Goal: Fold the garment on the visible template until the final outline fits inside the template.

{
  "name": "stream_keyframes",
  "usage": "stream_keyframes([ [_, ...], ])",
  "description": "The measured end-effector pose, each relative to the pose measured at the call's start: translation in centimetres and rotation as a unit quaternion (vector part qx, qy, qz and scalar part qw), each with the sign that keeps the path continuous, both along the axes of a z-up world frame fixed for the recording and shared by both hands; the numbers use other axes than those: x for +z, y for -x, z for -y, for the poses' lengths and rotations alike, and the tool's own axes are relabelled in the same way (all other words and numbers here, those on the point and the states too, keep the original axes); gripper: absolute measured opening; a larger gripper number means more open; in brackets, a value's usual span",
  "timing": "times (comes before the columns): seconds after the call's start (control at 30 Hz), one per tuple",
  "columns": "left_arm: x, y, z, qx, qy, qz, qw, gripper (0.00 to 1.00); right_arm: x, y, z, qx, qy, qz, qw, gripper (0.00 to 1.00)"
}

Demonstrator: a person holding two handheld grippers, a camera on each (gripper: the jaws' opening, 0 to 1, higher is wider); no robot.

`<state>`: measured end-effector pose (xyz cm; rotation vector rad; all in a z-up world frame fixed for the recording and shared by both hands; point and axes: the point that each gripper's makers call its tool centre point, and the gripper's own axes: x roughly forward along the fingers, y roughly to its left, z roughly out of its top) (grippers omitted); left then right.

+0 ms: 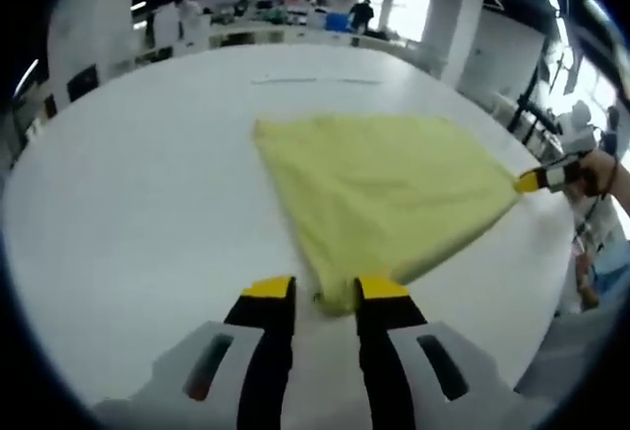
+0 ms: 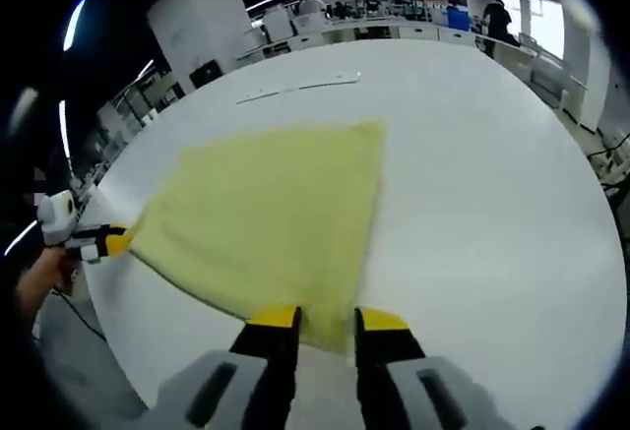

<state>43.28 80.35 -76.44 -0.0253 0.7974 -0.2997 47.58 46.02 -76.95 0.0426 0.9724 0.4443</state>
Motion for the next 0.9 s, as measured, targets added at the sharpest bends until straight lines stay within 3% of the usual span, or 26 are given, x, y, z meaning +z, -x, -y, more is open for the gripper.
stream_keyframes([
  [0.27,3.0,0.4,-0.3,0.013,0.026,0.032,0.9991,0.42,3.1,0.6,-0.9,0.035,-0.01,0.039,0.9986,0.51],
  [0.53,6.5,1.5,-0.1,0.017,0.035,0.065,0.9971,0.72,6.3,1.9,-1.5,0.085,0.011,0.077,0.9933,0.77],
  [0.67,8.0,3.0,0.6,0.006,0.037,0.068,0.997,0.78,8.2,3.1,-1.5,0.089,0.011,0.09,0.9918,0.83],
  [0.77,9.4,3.9,1.7,-0.003,0.064,0.075,0.9951,0.83,9.4,3.5,-1.3,0.095,0.008,0.101,0.9903,0.85],
  [0.8,9.7,4.3,1.9,-0.003,0.067,0.074,0.995,0.85,10.3,4.6,-1.9,0.099,0.005,0.104,0.9896,0.85],
  [0.9,10.2,4.6,1.9,-0.004,0.061,0.08,0.9949,0.88,11.4,5.5,-2.2,0.105,-0.002,0.11,0.9884,0.87],
])
